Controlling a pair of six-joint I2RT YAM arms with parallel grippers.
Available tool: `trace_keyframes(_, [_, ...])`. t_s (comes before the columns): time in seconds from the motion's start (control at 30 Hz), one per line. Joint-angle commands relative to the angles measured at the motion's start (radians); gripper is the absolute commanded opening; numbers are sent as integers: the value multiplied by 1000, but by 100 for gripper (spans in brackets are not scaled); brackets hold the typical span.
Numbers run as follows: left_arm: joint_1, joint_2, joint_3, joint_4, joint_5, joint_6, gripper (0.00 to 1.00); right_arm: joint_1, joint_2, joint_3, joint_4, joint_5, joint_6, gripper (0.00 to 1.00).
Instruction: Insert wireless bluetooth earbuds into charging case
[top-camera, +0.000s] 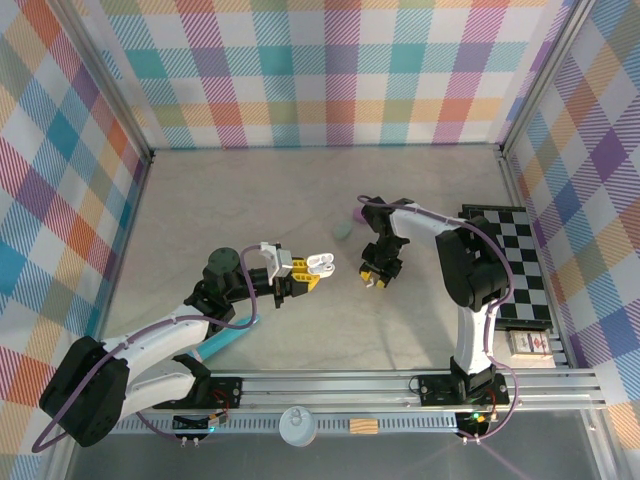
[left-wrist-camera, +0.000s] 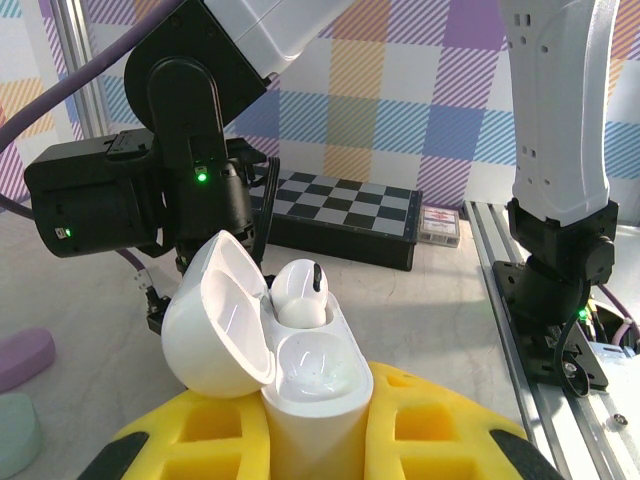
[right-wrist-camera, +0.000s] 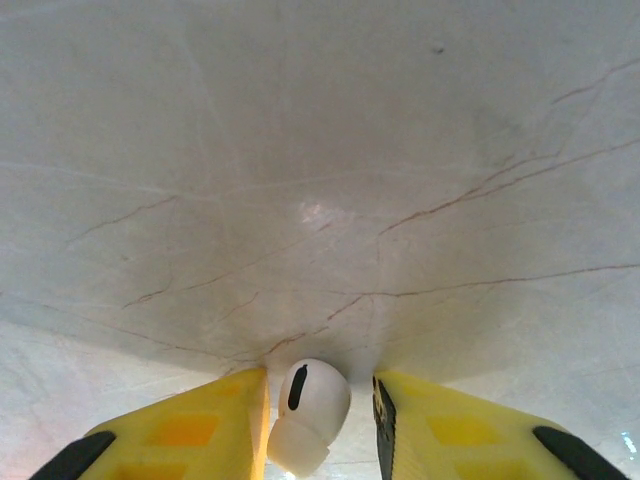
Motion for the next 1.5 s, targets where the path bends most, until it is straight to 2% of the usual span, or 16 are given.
trace_keyframes(0.0, [3,-11,21,5,34,18,0,-3,-23,14,-24,35,-14,34])
trace_keyframes(0.37, [3,-30,20,-8,35,16,0,-5,-73,-20,5,50,3,28])
trace_keyframes(0.9, [3,-61,18,-35,31,25,0,-7,-18,-46,33,-4,10,30])
trace_keyframes(1.17, [3,-63,18,-35,32,24,0,-9,-3,-41,25,32,-10,26])
trace_keyframes(1.4, [3,-65,14,-34,30,22,0,-11,15,-42,26,38,-25,34])
trace_keyframes(1.47, [3,-67,15,-35,32,22,0,-11,18,-41,32,36,-28,30])
